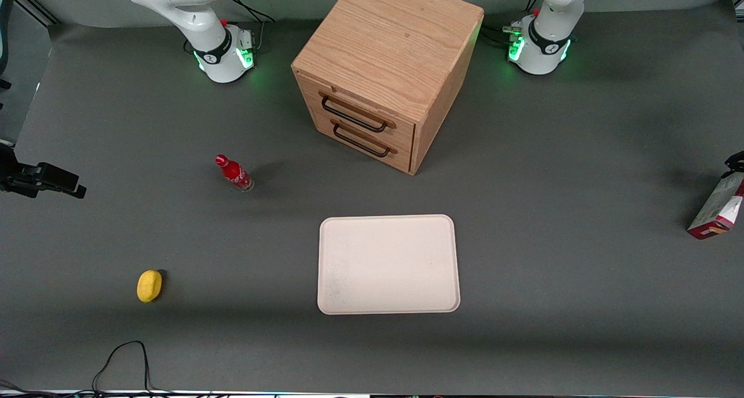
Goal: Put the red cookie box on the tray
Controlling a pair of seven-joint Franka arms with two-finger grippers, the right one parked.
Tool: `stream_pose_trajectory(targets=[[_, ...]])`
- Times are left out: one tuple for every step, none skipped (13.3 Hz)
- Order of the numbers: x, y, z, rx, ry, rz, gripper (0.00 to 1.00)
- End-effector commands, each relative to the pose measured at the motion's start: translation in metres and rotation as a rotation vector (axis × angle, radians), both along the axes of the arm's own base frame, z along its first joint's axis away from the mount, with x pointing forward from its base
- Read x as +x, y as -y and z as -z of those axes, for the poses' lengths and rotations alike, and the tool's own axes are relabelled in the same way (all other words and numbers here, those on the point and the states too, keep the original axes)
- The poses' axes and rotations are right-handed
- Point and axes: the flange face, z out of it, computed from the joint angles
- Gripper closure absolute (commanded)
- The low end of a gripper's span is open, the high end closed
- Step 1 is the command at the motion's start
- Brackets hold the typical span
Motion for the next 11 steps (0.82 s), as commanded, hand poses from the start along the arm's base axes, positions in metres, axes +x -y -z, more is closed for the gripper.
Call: stream_pose_trajectory(targets=[[0.0036,0.0015,0.0112,0.007,0.025,0.009,0.00],[0.0050,0.0003,0.0104,0.010,0.028,0.009,0.00],[0.0067,-0.0012,0.0106,0.011,0.030,0.010,0.01],[0.0076,-0.0032,0.0095,0.009,0.029,0.009,0.12],[0.0078,-0.0033,0.0091,0.008,0.028,0.006,0.31],[0.0080,-0.0034,0.0071,0.009,0.030,0.003,0.51],[0.0072,-0.0040,0.0091,0.007,0.028,-0.004,0.67],[0.0052,-0.0062,0.0093,0.005,0.027,-0.013,0.86],[0.0050,-0.0073,0.0086,0.007,0.028,-0.015,1.00],[0.0044,-0.0081,0.0068,0.008,0.029,-0.018,1.00],[0.0048,-0.0072,0.0087,0.005,0.027,-0.017,1.00]])
